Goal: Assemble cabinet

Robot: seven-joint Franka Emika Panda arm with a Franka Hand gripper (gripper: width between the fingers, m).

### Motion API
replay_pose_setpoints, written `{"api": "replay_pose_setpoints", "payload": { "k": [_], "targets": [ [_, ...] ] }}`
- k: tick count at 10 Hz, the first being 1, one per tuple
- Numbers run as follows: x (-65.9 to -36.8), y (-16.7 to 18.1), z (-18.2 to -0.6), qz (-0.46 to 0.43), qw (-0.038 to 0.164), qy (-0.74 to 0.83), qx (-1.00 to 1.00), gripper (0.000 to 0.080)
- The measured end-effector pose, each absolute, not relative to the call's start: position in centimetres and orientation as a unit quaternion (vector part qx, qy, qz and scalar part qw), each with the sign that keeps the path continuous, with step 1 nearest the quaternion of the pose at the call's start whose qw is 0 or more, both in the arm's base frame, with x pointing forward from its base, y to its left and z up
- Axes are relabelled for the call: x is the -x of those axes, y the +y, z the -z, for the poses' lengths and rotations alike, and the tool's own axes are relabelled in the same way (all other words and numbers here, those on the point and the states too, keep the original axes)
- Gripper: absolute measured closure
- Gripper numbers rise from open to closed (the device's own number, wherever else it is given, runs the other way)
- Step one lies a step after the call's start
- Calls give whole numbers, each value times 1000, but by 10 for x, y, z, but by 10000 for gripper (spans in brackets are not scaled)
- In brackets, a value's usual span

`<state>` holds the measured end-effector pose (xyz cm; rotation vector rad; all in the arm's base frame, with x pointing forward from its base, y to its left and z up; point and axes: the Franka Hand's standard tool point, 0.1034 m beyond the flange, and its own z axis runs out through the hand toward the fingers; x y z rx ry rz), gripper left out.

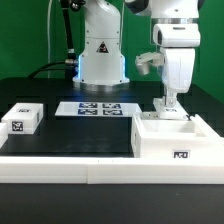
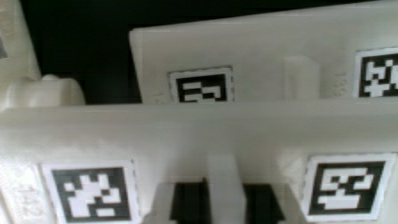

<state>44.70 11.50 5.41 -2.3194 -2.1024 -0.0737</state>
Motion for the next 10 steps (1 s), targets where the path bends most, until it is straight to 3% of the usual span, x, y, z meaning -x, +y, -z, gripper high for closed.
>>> {"api": "replay_pose_setpoints", "payload": {
  "k": [10],
  "targets": [
    [-454, 123, -54, 23, 7, -665, 746, 729]
  ]
}}
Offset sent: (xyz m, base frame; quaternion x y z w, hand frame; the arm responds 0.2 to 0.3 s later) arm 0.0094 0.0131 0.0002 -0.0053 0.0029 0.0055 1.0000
